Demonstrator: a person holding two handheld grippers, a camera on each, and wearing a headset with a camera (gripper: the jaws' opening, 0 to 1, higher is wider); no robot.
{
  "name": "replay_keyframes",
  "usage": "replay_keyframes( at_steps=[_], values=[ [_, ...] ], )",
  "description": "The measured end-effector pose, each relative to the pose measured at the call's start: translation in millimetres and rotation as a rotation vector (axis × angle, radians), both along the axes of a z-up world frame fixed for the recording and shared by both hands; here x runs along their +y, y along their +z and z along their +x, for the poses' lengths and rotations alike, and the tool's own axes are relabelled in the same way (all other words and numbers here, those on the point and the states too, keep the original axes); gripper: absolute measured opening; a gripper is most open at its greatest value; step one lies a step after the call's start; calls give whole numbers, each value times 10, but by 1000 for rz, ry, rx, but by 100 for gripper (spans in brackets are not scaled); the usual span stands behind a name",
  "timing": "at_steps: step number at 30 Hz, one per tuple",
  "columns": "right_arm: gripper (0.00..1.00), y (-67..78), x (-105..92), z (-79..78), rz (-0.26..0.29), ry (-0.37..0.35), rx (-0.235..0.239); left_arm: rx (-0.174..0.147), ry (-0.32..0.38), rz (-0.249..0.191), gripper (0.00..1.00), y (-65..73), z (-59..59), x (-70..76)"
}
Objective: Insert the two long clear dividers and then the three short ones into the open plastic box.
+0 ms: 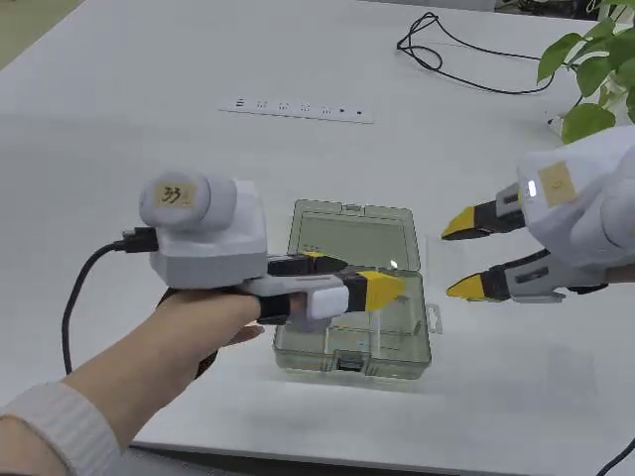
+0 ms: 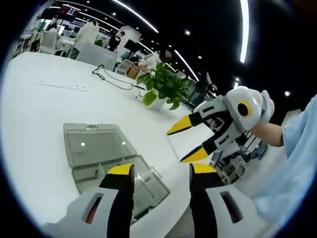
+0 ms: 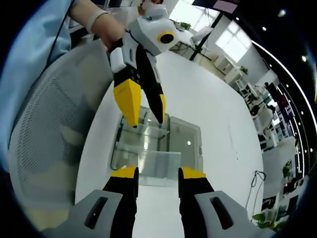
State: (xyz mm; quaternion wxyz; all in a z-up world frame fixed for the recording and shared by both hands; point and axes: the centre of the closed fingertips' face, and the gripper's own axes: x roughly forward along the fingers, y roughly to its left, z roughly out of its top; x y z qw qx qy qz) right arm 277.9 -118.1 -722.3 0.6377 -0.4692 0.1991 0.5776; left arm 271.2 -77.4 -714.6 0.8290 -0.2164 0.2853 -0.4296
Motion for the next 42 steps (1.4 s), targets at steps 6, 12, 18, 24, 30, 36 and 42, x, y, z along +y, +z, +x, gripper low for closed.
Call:
replay_keyframes(
  at_steps=[6, 12, 18, 24, 30, 36, 42],
  values=[
    [33, 81, 188, -98, -2, 60, -35, 43, 6, -70, 28, 74, 29, -100],
    [33, 110, 295, -166, 2, 89, -43, 86, 11, -89, 22, 49, -6, -130],
    [33, 123, 362, -213, 2, 115, -60, 101, 11, -104, 11, 35, -51, -139],
    [33, 116, 403, -240, -4, 133, -70, 113, 6, -118, 1, 36, -100, -149],
    [33, 113, 410, -248, -7, 143, -77, 148, 9, -147, 0, 28, -119, -136],
    [33, 121, 420, -255, -9, 153, -91, 175, 14, -168, 0, 35, -126, -124],
    [33, 129, 431, -245, -12, 178, -129, 207, 34, -204, 0, 39, -110, -104]
  ],
)
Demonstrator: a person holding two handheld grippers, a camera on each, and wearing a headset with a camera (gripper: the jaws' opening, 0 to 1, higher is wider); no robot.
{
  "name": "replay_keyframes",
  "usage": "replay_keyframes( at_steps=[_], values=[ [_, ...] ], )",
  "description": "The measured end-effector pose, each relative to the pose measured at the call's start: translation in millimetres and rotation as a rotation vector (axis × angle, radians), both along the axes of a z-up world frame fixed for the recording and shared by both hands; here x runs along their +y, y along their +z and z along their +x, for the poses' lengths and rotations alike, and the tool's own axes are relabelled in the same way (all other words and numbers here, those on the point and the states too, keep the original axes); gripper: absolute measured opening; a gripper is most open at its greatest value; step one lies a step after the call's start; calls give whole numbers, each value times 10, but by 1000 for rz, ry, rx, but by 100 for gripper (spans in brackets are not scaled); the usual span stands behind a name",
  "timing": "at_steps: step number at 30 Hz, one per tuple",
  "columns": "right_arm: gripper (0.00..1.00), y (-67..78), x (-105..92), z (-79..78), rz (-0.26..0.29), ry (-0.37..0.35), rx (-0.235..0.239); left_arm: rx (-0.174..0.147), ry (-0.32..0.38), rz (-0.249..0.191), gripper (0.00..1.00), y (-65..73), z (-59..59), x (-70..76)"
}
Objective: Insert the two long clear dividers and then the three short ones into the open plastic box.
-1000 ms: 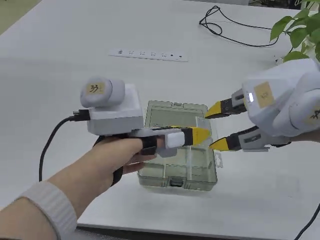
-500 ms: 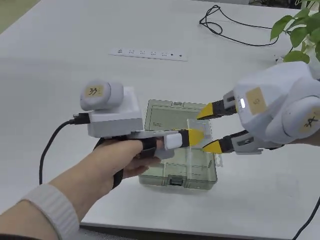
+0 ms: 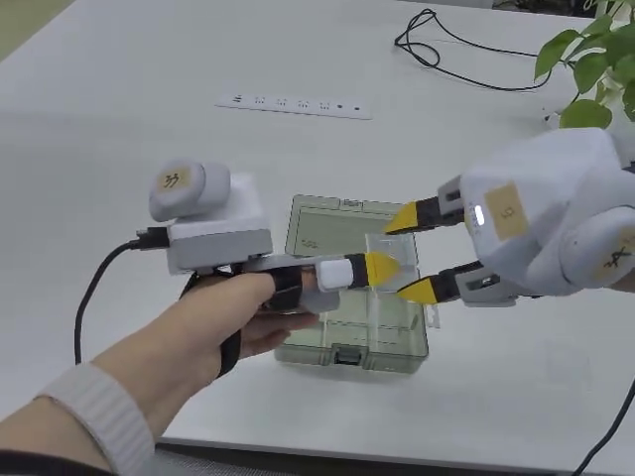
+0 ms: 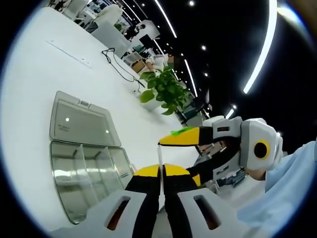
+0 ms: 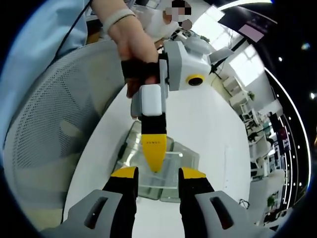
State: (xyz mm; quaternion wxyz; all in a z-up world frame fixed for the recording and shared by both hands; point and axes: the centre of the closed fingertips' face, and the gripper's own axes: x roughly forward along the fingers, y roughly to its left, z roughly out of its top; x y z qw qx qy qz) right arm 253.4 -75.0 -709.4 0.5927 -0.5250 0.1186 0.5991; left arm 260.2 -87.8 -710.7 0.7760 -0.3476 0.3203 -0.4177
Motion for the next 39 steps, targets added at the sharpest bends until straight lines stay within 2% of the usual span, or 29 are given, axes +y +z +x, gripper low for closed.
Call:
replay_keyframes(
  at_steps=[5, 8, 12, 14, 15, 17, 18, 19, 20, 21, 22, 23, 24, 26, 27, 28, 30, 31, 36, 38, 39],
  values=[
    [33, 19, 7, 9, 4, 17, -19, 24, 15, -33, 0, 16, 8, 13],
    [34, 24, 6, 15, 3, 26, -32, 17, 17, -34, 0, 28, 10, 15],
    [44, 26, 6, 33, 24, 4, -8, 17, 18, -33, 0, 29, 8, 21],
    [45, 72, 23, 30, 61, -12, 20, 1, 17, -26, 0, 31, 10, 34],
    [45, 111, 30, 29, 89, -37, 60, -13, 10, -21, 0, 34, 5, 35],
    [45, 171, 31, 43, 123, -61, 102, -35, -10, 3, 0, 12, -13, 41],
    [46, 206, 18, 57, 137, -82, 140, -60, -31, 23, 0, -1, -33, 42],
    [45, 217, 2, 67, 140, -92, 163, -76, -39, 30, 0, 3, -42, 43],
    [45, 238, -3, 67, 158, -96, 206, -87, -51, 34, 0, 7, -57, 41],
    [45, 257, -5, 58, 167, -100, 232, -125, -73, 46, 0, 19, -75, 38],
    [45, 275, -18, 50, 172, -114, 270, -151, -90, 57, 0, 24, -90, 35],
    [44, 281, -31, 54, 169, -123, 287, -166, -103, 66, 0, 28, -105, 31],
    [42, 286, -46, 41, 162, -121, 314, -216, -146, 76, 0, 53, -154, 8],
    [40, 298, -50, 12, 161, -129, 349, -237, -166, 69, 0, 88, -194, -9],
    [40, 300, -53, -16, 158, -120, 372, -266, -187, 76, 0, 100, -219, -15],
    [40, 295, -63, -31, 157, -127, 418, -289, -203, 83, 0, 122, -250, -21],
    [39, 298, -71, -52, 150, -128, 453, -317, -219, 83, 0, 151, -274, -27],
    [38, 307, -68, -43, 147, -125, 447, -353, -237, 87, 0, 175, -290, -34],
    [32, 284, -83, -59, 104, -125, 478, -419, -287, 114, 0, 195, -337, -44],
    [28, 280, -86, -85, 89, -112, 497, -465, -321, 141, 0, 187, -361, -50],
    [26, 275, -85, -93, 83, -116, 506, -462, -326, 145, 0, 175, -360, -47]
  ],
)
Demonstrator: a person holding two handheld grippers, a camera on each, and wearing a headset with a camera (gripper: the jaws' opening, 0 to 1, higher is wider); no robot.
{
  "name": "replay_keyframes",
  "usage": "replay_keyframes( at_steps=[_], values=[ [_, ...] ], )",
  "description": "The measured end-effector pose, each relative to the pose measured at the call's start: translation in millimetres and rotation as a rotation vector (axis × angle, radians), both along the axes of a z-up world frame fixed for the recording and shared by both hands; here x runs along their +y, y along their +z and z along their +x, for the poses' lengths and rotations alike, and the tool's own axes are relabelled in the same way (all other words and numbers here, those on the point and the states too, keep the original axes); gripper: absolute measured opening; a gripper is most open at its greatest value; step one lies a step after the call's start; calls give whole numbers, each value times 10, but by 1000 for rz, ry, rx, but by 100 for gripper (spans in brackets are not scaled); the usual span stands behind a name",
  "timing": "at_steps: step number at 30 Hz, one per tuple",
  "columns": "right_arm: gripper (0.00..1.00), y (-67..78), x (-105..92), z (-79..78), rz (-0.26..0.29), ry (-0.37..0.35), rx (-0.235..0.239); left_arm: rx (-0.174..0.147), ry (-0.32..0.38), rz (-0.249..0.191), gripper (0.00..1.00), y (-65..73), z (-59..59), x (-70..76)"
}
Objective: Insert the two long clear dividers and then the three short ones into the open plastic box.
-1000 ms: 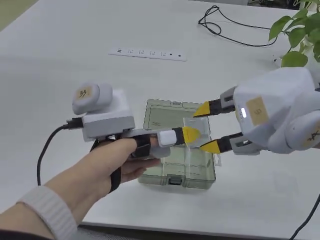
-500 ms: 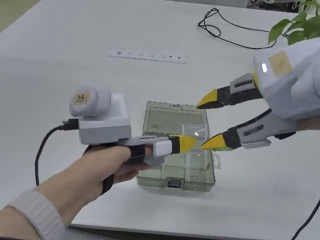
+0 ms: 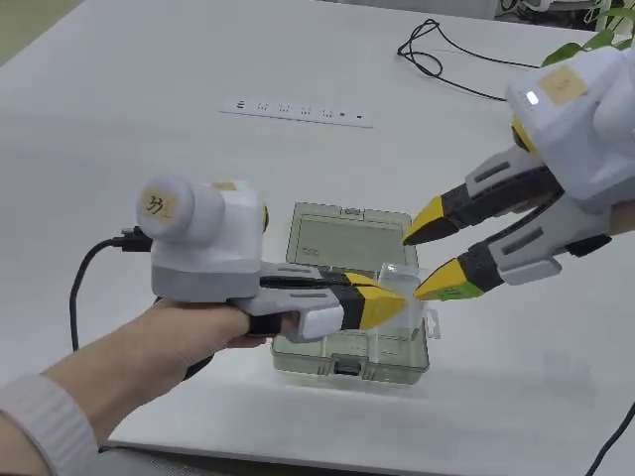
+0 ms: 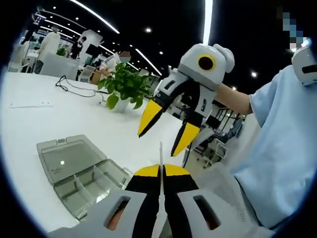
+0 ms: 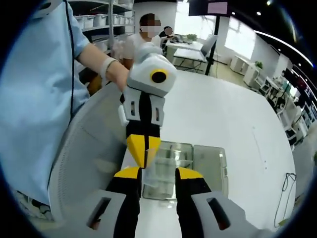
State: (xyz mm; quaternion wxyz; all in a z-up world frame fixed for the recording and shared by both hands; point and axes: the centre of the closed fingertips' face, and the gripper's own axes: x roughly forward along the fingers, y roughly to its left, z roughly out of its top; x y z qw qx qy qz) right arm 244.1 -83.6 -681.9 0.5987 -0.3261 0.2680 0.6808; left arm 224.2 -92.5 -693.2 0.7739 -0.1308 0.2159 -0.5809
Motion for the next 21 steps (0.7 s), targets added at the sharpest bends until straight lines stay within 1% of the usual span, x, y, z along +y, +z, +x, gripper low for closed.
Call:
replay_keyframes(
  at_steps=[2, 3, 4, 5, 6, 7, 8, 9, 10, 12, 13, 16, 21],
  values=[
    [24, -16, -5, -25, -17, 6, 17, -30, -16, 20, 0, -12, -9, -5],
    [22, -14, -4, -62, -24, 14, 22, -42, -22, 27, 0, -16, -13, -7],
    [19, -14, -4, -89, -28, 23, 38, -62, -34, 36, 0, -20, -23, -13],
    [18, -16, 1, -99, -35, 15, 54, -84, -40, 47, 0, -24, -23, -15],
    [17, -23, -2, -118, -42, 17, 70, -119, -57, 66, 0, -32, -31, -20],
    [16, -23, 4, -134, -44, 18, 78, -119, -59, 67, 0, -31, -42, -27],
    [15, -26, 5, -145, -47, 21, 81, -136, -68, 74, 0, -33, -46, -29],
    [13, -28, 3, -170, -56, 25, 96, -159, -72, 87, 0, -39, -42, -27],
    [10, -31, 1, -185, -62, 26, 106, -171, -82, 95, 0, -45, -50, -30],
    [9, -34, 5, -212, -67, 32, 117, -190, -87, 101, 0, -42, -56, -38],
    [8, -40, 11, -220, -72, 33, 120, -192, -88, 98, 0, -36, -60, -41],
    [5, -48, 16, -252, -78, 44, 129, -205, -89, 106, 0, -45, -39, -29],
    [3, -69, 14, -267, -88, 49, 146, -212, -98, 115, 0, -60, -51, -30]
  ],
)
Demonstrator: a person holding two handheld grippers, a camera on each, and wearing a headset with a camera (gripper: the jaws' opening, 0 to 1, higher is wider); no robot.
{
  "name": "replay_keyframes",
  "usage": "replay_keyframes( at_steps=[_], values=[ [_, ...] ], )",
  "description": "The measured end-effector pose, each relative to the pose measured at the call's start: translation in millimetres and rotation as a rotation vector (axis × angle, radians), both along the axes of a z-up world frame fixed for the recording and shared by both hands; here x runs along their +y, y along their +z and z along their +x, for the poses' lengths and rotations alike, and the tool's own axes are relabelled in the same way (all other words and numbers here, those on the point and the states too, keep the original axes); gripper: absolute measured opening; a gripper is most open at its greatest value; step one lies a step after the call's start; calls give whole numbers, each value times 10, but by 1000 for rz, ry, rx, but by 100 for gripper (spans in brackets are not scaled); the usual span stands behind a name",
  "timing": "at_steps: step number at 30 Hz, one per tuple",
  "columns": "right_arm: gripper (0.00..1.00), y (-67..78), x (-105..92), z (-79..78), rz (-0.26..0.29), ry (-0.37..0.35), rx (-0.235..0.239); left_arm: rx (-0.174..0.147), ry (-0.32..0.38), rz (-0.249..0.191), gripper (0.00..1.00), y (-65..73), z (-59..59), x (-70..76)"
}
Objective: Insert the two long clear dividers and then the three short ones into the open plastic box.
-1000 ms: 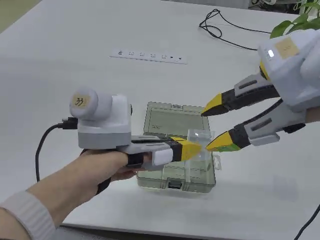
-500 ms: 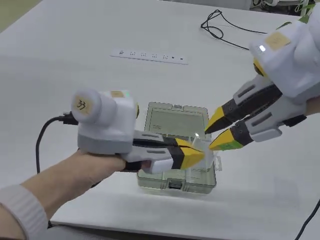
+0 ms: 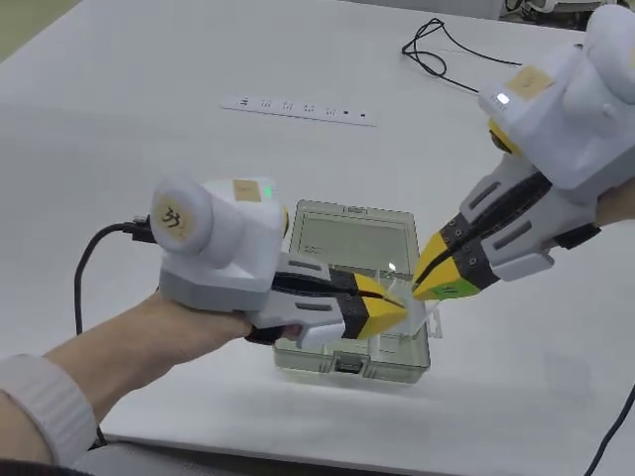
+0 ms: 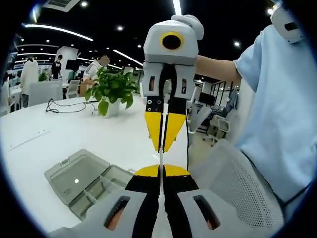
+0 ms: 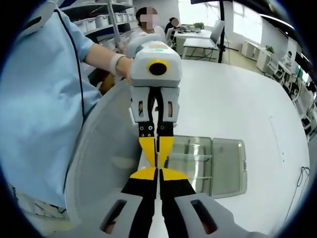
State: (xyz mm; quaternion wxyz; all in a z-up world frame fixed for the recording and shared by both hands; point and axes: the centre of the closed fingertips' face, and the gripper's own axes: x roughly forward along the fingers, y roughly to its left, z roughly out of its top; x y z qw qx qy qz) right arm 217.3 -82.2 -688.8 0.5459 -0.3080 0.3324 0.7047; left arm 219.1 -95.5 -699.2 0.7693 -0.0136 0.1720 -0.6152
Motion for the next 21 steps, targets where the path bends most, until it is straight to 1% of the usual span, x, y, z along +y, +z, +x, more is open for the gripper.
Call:
replay_keyframes(
  at_steps=[8, 14, 16, 18, 19, 21],
  values=[
    [3, -35, 13, -10, -19, 2, -1, -5, 6, 20, 0, -44, -3, 8],
    [2, -48, 33, 8, -28, -5, -8, -5, 34, 42, 1, -83, 34, 52],
    [2, -47, 39, 26, -30, -11, -11, -7, 49, 53, 10, -103, 52, 75],
    [2, -54, 43, 74, -37, -25, -21, -16, 75, 72, 17, -137, 78, 123],
    [2, -66, 40, 127, -45, -37, -36, -20, 85, 82, 19, -157, 84, 160],
    [2, -73, 50, 165, -45, -44, -41, -15, 108, 83, 24, -178, 104, 217]
  ],
)
